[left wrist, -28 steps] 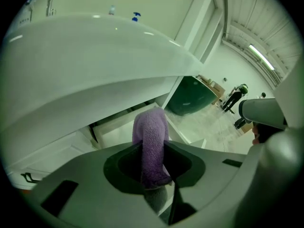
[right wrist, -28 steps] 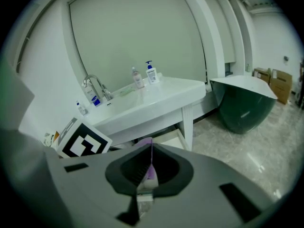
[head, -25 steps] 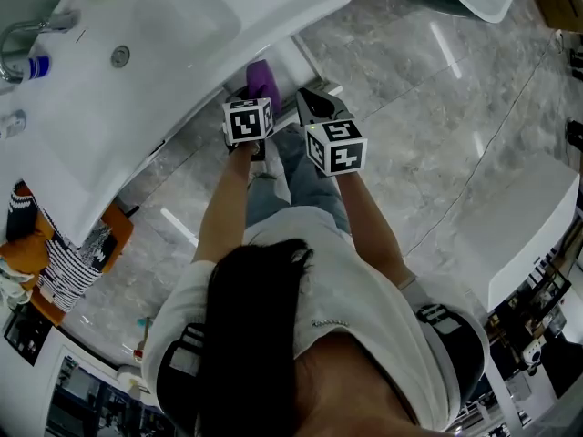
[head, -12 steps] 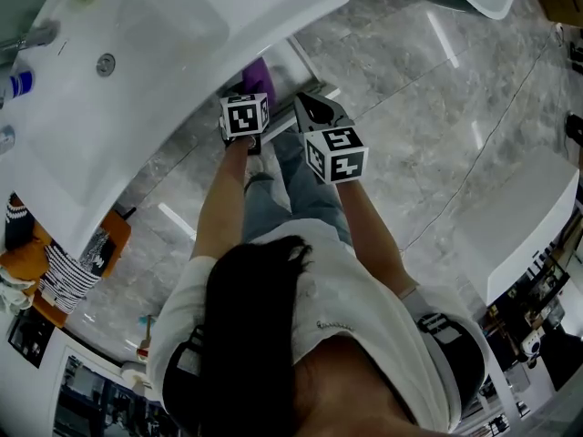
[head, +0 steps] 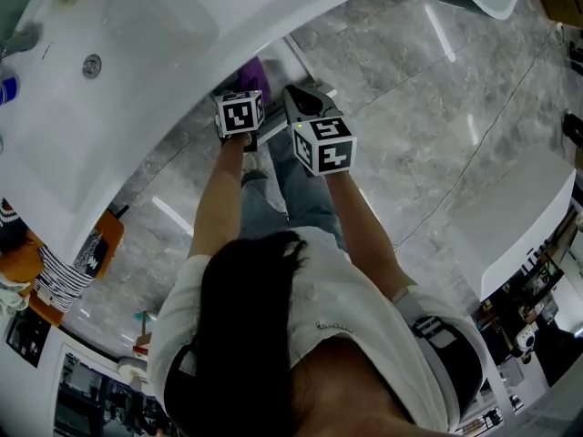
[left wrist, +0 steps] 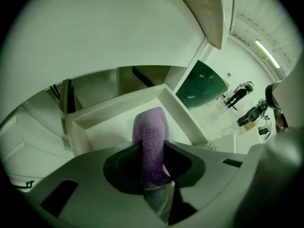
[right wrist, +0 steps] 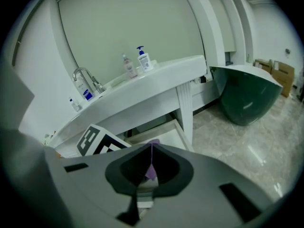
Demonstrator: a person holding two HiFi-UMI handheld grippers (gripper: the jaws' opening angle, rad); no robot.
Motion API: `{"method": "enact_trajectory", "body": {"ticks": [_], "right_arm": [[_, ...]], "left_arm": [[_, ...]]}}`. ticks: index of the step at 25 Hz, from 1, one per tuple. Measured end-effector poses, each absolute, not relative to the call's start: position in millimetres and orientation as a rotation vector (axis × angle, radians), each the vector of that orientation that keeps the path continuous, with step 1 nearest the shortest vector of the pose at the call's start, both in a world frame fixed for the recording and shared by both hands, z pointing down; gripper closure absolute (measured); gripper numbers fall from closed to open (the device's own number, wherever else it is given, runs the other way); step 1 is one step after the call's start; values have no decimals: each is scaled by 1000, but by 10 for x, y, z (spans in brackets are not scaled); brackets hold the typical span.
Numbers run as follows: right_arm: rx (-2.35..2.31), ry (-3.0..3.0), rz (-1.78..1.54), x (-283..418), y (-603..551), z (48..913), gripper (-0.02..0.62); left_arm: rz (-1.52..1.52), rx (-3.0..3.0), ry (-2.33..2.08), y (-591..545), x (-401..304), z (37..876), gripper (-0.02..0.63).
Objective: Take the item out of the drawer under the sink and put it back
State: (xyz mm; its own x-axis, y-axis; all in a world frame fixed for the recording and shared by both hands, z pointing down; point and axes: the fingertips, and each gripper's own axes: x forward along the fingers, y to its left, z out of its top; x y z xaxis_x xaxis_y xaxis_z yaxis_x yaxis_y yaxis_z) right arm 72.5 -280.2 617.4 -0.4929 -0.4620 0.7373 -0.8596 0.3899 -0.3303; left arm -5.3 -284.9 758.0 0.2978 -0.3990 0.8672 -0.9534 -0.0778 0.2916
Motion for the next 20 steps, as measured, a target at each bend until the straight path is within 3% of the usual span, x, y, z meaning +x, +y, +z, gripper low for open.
{"method": "enact_trajectory", "body": {"ticks": [20], "right_arm": [[1096, -1989, 1106, 735, -2959, 6610, 580]], "left_arm": [[749, 1603, -1256, -2925, -34, 7914, 505]]}}
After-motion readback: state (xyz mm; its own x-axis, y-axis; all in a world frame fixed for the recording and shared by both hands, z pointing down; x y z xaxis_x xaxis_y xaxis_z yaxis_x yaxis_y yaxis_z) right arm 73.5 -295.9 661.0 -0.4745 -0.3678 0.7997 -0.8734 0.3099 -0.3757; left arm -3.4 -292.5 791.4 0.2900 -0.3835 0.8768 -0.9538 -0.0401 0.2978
